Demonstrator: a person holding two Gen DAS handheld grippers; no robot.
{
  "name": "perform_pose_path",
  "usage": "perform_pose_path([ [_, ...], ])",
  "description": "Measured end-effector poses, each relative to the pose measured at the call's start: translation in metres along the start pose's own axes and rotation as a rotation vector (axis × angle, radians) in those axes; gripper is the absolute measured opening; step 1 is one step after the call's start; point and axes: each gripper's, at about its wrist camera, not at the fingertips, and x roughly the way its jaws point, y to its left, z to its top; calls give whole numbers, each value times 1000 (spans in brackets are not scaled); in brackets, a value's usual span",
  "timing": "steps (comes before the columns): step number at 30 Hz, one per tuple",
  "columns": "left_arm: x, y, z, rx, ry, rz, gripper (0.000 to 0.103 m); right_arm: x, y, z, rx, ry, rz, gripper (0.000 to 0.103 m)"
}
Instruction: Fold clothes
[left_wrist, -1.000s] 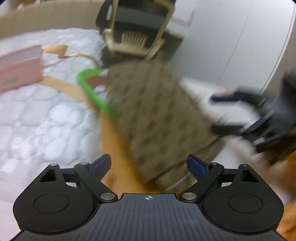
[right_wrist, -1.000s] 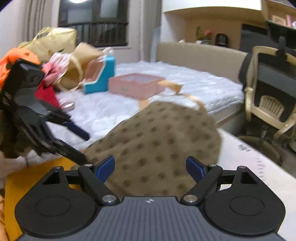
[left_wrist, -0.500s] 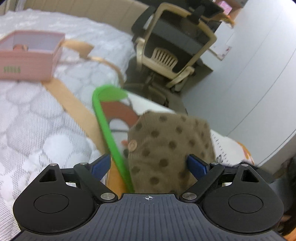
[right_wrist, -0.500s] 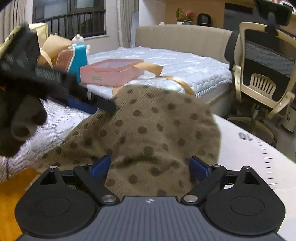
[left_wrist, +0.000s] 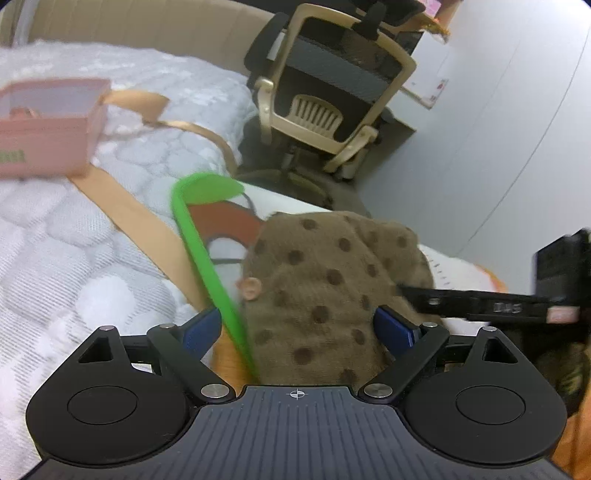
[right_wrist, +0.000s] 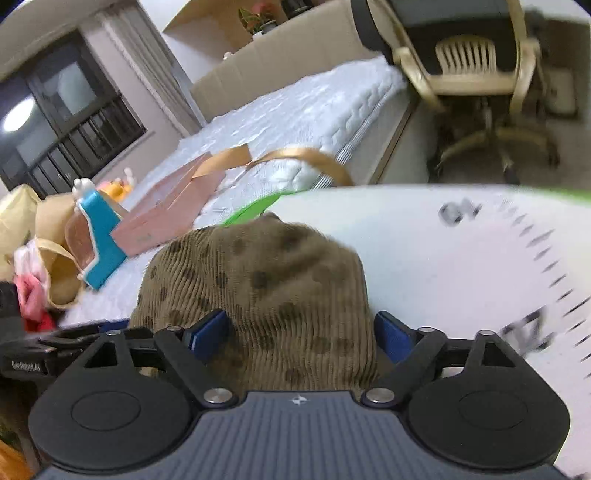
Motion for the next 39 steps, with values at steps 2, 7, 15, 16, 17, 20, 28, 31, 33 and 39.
perform_pose_path([
  [2, 3, 5, 1, -35, -8, -47, 91, 5, 4, 1, 33, -4, 62, 71],
  [7, 3, 15, 26, -45, -78, -22, 90, 17, 30, 27, -23, -117, 86, 66],
  [15, -24, 14, 36, 93, -97, 59, 93, 20, 43, 28, -336, -144, -307, 66],
  [16, -26, 13, 43, 83, -119, 33, 93, 14, 43, 25, -340, -148, -295, 66],
  [17, -28, 12, 50, 72, -142, 7, 93, 6, 45, 23, -341, -156, -255, 66],
  [20, -24, 11, 68, 41, -168, -98, 93, -13, 57, 12, -374, -170, -126, 68],
  [28, 36, 25, 68, 112, -78, 10, 93, -24, 86, -8, -534, -65, -4, 74],
  [31, 2, 25, 62, 57, -133, -19, 94, -30, 78, 16, -545, -119, -64, 77],
  [33, -12, 18, 50, 81, -154, -38, 95, -21, 77, 32, -576, -154, -142, 77],
  [39, -2, -4, 17, 206, -102, -51, 95, 49, 86, 70, -638, -196, -308, 77],
])
